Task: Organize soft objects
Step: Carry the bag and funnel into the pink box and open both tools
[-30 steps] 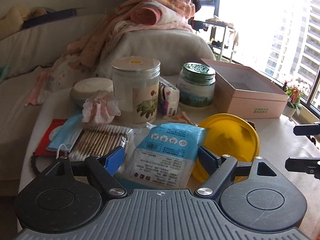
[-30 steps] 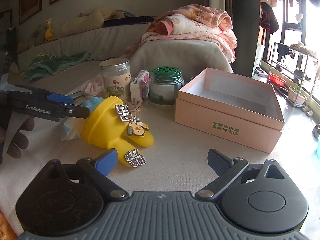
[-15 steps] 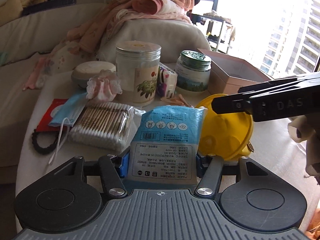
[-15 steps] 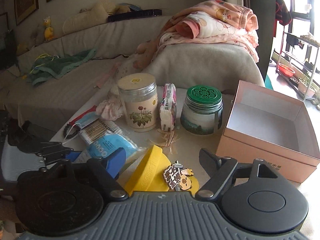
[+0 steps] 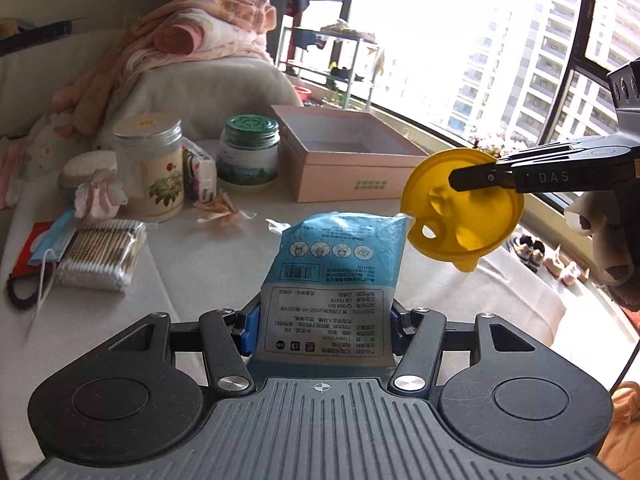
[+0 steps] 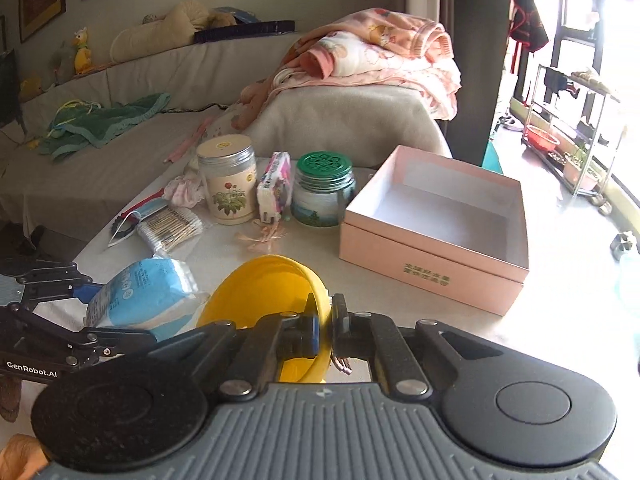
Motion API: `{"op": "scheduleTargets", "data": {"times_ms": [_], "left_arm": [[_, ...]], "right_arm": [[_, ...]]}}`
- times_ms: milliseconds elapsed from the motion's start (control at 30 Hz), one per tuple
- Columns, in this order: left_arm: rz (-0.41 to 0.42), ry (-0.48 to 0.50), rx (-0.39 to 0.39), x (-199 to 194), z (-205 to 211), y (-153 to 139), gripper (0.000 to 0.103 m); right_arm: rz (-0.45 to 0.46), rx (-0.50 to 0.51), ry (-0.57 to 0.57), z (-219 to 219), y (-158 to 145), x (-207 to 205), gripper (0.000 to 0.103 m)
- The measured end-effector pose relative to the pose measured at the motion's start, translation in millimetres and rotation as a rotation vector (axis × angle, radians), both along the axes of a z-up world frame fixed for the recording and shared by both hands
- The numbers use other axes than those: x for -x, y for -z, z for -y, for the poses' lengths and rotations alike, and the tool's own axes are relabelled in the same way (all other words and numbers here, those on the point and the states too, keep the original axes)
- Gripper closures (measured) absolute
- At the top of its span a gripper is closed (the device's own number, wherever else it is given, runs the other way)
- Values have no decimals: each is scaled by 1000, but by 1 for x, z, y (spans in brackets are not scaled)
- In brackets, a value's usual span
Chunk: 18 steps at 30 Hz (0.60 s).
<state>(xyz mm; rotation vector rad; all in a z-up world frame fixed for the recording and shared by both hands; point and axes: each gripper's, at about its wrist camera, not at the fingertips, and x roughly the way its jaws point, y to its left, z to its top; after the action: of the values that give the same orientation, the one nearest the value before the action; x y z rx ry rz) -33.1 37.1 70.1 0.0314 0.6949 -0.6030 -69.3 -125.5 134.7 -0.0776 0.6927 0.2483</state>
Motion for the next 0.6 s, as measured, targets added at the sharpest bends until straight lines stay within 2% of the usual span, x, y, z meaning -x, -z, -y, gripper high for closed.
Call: {"op": "scheduleTargets", "data": {"times_ms": [67,167,300,400,500,567,600], "left_arm": [[16,40,-1,-1,17,-10,41],[48,80,16,-15,41,-31,41],[91,82,38,-60,78,-57,41],[83,64,58,-112,110,-62,41],[68,60,71,-164,145,-56,40],[-13,62,75,-208,171,-35,40],[-98,61,77,-231,183,-17,40]], "right_arm": [[36,-9,38,24,-14,16,98],[137,-3,96,55,-44,34,98],[267,-18,130,85,-86,29,98],[346,-26,148,99,-118,-1,98],[372,-7,162,103,-134,-48,98],[371,15,173,104,-134,-83,98],[363,22,181,104,-130,-101,98]]}}
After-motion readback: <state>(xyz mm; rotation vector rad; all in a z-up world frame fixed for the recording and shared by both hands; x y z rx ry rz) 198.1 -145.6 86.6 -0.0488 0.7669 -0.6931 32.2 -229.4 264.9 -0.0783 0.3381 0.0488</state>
